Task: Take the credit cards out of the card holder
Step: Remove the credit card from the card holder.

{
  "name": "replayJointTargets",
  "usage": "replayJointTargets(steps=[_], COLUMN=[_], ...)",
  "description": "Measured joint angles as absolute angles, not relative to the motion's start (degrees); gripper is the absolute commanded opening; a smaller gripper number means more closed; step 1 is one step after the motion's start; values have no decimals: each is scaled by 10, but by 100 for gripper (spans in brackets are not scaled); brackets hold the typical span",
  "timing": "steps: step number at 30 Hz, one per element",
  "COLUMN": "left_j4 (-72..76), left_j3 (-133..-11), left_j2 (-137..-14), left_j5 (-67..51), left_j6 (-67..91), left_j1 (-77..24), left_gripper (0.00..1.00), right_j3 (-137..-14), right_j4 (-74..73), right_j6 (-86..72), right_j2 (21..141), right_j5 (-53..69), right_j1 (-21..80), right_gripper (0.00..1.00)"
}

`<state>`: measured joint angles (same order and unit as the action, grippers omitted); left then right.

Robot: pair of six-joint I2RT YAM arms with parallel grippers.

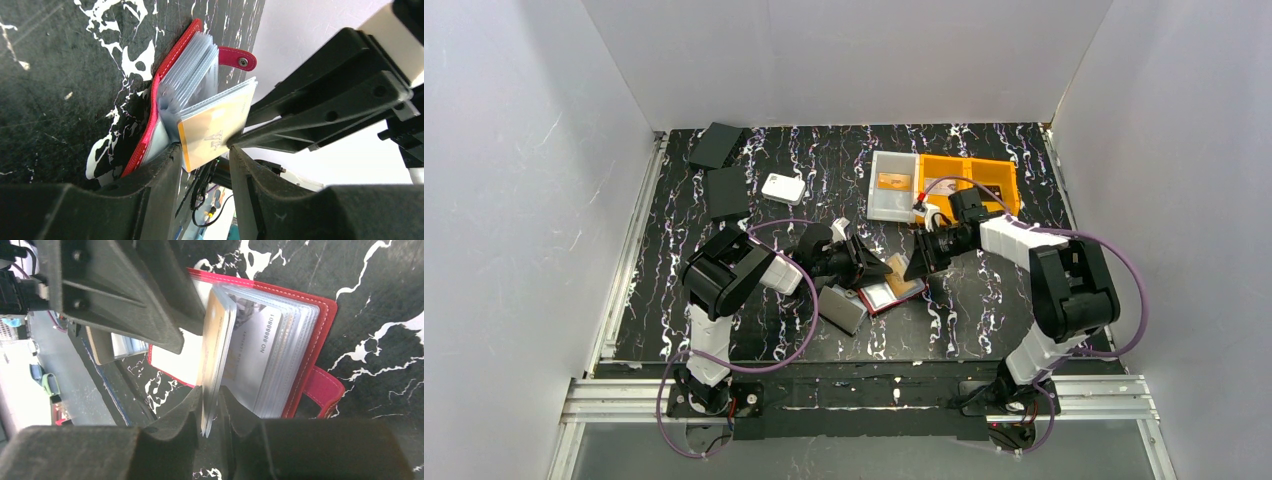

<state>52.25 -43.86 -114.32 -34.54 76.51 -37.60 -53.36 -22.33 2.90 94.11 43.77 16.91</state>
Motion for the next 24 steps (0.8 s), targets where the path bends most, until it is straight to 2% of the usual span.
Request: replayJointTargets(steps=[2,4,8,18,24], left_j4=[522,522,528,545,550], left_j3=[-439,-439,-439,-439,-439], left_j2=[-1143,-1143,-1143,-1147,-1149], left_j5=[-346,-346,-347,-350,-350], left_j6=[765,765,766,772,772], left_j1=[-376,-376,-376,-376,-376], left_gripper=[40,40,40,41,41], right_j3=[-534,-534,-534,-533,-529], right_j4=[-223,-224,-224,-224,-225], right_j6=[27,20,17,25,31], right_j2=[957,968,967,893,895], right_j5=[439,441,434,390,392], right_j1=[169,169,165,145,145], right_gripper=[22,27,46,45,45])
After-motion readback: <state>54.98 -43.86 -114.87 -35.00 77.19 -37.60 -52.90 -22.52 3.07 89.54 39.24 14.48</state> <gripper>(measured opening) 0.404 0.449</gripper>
